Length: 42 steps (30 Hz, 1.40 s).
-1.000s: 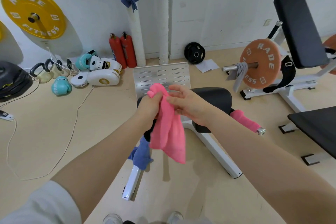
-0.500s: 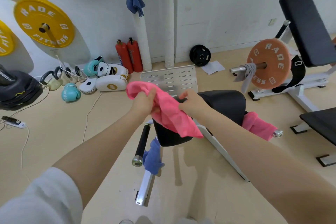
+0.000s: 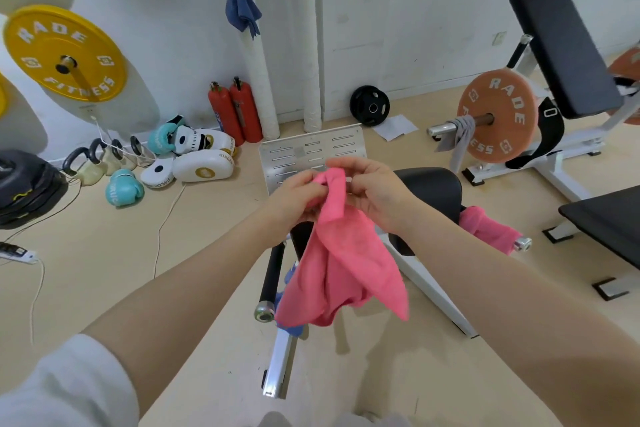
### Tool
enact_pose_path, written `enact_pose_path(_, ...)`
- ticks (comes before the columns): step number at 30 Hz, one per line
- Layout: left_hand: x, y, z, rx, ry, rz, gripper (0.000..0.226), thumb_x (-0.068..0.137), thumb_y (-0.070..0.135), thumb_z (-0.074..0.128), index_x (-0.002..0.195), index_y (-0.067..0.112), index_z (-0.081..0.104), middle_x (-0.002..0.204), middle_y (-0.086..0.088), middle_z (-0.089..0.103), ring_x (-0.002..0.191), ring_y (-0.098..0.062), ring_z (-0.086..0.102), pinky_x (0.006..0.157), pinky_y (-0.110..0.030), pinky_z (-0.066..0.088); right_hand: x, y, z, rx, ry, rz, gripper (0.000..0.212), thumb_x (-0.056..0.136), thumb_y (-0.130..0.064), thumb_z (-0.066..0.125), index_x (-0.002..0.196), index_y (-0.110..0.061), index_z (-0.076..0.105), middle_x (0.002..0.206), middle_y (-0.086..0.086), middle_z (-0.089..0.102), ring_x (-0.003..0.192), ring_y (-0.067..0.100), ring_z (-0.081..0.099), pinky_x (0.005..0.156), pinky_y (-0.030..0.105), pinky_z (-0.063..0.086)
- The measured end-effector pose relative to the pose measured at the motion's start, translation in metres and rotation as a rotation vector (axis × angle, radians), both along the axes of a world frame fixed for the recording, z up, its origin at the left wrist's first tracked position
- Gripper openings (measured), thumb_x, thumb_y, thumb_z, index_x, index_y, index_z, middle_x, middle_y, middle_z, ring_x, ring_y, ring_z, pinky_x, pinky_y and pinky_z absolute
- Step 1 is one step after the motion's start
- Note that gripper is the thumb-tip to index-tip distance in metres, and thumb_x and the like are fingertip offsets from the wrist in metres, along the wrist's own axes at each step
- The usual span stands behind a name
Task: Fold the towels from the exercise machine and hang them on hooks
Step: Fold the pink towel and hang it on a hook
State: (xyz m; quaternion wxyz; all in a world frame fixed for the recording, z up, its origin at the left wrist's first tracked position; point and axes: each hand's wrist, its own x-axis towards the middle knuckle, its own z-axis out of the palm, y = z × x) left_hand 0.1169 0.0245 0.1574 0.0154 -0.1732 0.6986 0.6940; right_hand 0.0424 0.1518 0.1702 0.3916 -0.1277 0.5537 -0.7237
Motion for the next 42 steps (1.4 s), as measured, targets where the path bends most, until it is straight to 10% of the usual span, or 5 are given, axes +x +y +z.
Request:
enact_pose_path(10, -0.007, 0.016, -0.015, 0.137, 0.072, 0.163, 0.020, 0.092, 0.022, 0.053, 0.104, 0.012, 0.066, 0.095, -0.007, 0.061, 0.084, -0.014, 0.054, 0.069, -0.020, 0.046, 0.000, 0.027, -0.001, 0.470, 0.907, -0.160, 0.008, 0.082, -0.022, 0.069, 0.084, -0.015, 0.068, 0.096, -0.001, 0.051, 0.097, 0.012, 0.049, 0.083, 0.019, 0.041)
enact_pose_path(18, -0.013, 0.049, -0.021, 0.412, 0.147, 0.198, 0.028, 0.100, 0.019, 0.035, 0.115, 0.006, 0.055, 0.082, -0.001, 0.062, 0.081, -0.014, 0.059, 0.070, -0.022, 0.053, 0.000, 0.062, 0.007, 0.261, 0.763, 0.031, 0.010, 0.097, -0.012, 0.044, 0.092, -0.012, 0.052, 0.074, -0.009, 0.050, 0.064, -0.003, 0.047, 0.061, 0.006, 0.038)
enact_pose_path(23, -0.014, 0.082, -0.017, 0.470, 0.205, 0.022, 0.036, 0.101, 0.021, 0.030, 0.125, 0.005, 0.053, 0.110, -0.008, 0.064, 0.103, -0.018, 0.060, 0.086, -0.024, 0.052, -0.007, 0.077, -0.002, 0.151, 0.631, 0.065, 0.026, 0.092, 0.000, 0.048, 0.097, -0.019, 0.065, 0.087, -0.009, 0.068, 0.087, 0.002, 0.061, 0.085, 0.018, 0.046)
enact_pose_path(30, -0.012, 0.101, -0.021, 0.380, 0.197, -0.019, 0.030, 0.089, 0.031, 0.047, 0.110, 0.017, 0.062, 0.084, 0.004, 0.069, 0.082, -0.010, 0.063, 0.071, -0.019, 0.051, -0.014, 0.104, 0.008, 0.017, 0.406, 0.379, 0.030, 0.073, 0.000, 0.043, 0.092, -0.006, 0.064, 0.106, 0.008, 0.062, 0.104, 0.018, 0.057, 0.094, 0.028, 0.046)
enact_pose_path(42, -0.014, 0.114, -0.022, 0.528, 0.123, -0.029, 0.033, 0.097, 0.024, 0.033, 0.103, 0.012, 0.063, 0.084, 0.004, 0.071, 0.083, -0.008, 0.063, 0.073, -0.020, 0.049, -0.011, 0.106, 0.004, 0.422, 0.844, 0.071, 0.004, 0.086, -0.016, 0.063, 0.082, -0.017, 0.064, 0.075, -0.012, 0.061, 0.075, 0.000, 0.056, 0.067, 0.008, 0.042)
